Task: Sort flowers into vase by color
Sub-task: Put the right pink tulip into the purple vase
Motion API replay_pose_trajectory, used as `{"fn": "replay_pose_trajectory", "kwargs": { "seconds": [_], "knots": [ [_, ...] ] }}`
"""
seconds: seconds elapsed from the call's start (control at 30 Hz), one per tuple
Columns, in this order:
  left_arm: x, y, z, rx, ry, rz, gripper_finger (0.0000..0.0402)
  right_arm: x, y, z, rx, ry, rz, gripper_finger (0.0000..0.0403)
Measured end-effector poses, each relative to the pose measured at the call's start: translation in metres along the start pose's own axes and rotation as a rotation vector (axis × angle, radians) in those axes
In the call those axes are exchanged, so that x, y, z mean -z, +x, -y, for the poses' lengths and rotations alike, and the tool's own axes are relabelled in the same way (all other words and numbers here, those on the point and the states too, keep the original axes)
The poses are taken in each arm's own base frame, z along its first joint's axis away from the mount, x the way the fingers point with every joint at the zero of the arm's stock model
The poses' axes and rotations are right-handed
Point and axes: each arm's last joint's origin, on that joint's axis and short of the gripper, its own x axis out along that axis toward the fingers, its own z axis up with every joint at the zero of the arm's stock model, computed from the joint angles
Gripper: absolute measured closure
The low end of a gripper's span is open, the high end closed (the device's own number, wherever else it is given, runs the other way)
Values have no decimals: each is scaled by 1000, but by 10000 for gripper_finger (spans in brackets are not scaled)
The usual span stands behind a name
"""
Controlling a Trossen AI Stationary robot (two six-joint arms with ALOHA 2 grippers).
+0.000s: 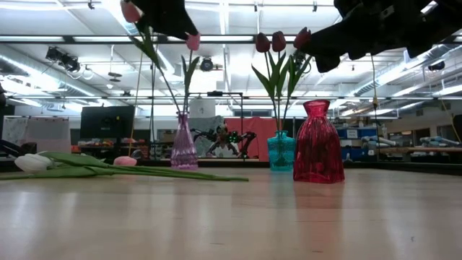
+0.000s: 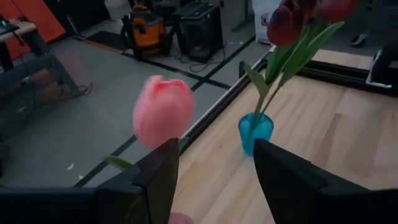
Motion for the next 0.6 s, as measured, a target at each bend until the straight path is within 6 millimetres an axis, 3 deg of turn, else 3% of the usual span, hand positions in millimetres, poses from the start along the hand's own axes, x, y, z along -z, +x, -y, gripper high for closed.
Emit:
{"fn": "replay_pose_trajectory", "kwargs": {
  "seconds": [0.33, 0.6],
  "knots": [
    [-10, -31, -16, 139, -104, 60, 188, 0, 0, 0, 0, 4, -3, 253],
    [7, -43, -22, 205, -151, -111, 188, 0, 0, 0, 0, 2, -3, 253]
  ]
}}
